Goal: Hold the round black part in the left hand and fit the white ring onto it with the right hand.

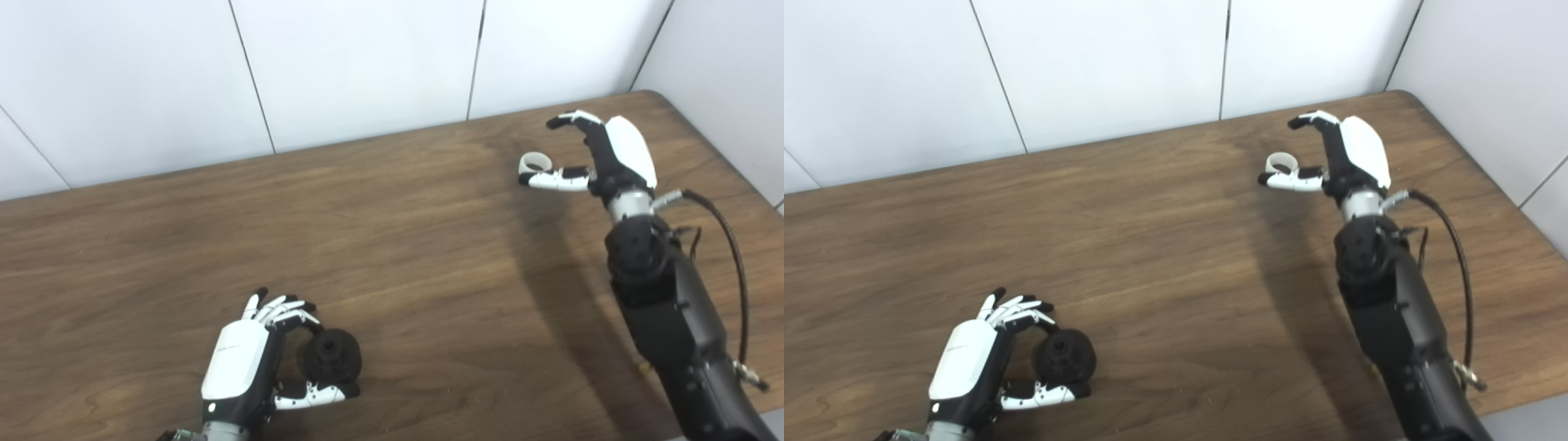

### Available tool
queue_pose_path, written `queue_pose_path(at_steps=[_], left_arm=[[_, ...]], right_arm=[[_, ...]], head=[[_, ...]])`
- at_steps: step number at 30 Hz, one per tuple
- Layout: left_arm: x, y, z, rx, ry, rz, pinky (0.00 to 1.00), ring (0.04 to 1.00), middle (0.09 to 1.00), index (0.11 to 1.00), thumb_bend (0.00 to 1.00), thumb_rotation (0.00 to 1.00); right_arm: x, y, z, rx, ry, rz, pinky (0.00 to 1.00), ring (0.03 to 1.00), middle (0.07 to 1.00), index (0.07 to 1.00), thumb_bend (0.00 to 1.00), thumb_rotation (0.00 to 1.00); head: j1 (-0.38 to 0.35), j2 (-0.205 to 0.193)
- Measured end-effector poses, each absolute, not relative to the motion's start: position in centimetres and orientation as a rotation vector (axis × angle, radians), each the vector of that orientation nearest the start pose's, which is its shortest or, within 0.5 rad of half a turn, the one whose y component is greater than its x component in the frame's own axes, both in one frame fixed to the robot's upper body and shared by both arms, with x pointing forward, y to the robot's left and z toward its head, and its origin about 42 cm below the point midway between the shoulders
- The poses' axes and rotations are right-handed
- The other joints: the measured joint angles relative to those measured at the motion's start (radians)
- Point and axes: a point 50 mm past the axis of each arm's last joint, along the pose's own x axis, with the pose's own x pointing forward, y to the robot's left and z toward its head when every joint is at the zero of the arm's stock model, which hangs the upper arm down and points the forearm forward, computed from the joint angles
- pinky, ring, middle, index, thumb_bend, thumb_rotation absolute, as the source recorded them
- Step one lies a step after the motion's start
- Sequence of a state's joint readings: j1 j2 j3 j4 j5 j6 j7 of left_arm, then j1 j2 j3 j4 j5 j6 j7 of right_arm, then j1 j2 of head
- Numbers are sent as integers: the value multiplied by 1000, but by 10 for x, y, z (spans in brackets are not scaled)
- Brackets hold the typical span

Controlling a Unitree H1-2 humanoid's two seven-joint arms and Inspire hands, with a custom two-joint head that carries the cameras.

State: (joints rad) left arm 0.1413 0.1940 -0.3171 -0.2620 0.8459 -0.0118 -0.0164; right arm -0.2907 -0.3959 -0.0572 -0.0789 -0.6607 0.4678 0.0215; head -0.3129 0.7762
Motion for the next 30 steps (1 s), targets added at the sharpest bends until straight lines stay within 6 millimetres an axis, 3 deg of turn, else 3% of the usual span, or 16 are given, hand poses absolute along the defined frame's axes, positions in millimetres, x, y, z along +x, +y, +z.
queue_pose_path(at_steps=[1,6,17,30], left_arm=[[223,184,122,968,-221,-278,999,846,758,484,522,48],[222,185,122,968,-223,-276,993,840,754,484,522,48],[220,187,125,968,-224,-269,999,839,750,484,522,48],[219,188,127,972,-219,-276,1000,847,753,484,522,48]], right_arm=[[367,-350,221,-983,76,-361,873,907,878,748,773,302],[390,-350,214,-1022,134,-321,946,946,895,757,786,285],[423,-359,215,-1140,225,-252,965,975,925,748,808,282],[433,-357,211,-1223,287,-190,1000,999,948,743,854,297]], head=[[-2,0],[-8,3],[-8,6],[2,9]])
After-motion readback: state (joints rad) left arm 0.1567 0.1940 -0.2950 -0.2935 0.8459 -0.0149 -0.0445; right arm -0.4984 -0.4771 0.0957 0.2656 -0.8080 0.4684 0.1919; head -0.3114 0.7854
